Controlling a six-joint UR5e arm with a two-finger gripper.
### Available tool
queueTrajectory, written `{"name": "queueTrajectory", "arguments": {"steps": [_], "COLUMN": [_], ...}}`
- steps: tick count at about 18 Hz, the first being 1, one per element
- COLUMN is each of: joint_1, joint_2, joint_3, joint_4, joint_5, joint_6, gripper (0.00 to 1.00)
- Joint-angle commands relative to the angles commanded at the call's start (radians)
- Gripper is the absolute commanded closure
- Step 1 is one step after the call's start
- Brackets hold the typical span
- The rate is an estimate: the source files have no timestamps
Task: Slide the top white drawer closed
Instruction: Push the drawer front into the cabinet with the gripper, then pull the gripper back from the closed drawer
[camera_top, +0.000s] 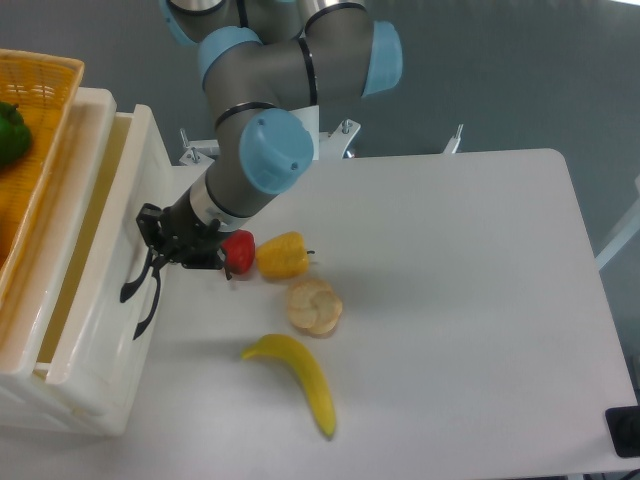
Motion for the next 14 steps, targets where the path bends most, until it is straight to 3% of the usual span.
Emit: {"name": "queueTrajectory", "arguments": {"steps": [14], "joint_1": [-0.026], "joint_2": [-0.006], "joint_3": [0.009], "joint_4": [0.006], "joint_5": [0.011], "joint_6": [-0.022], "gripper": [1.0]}}
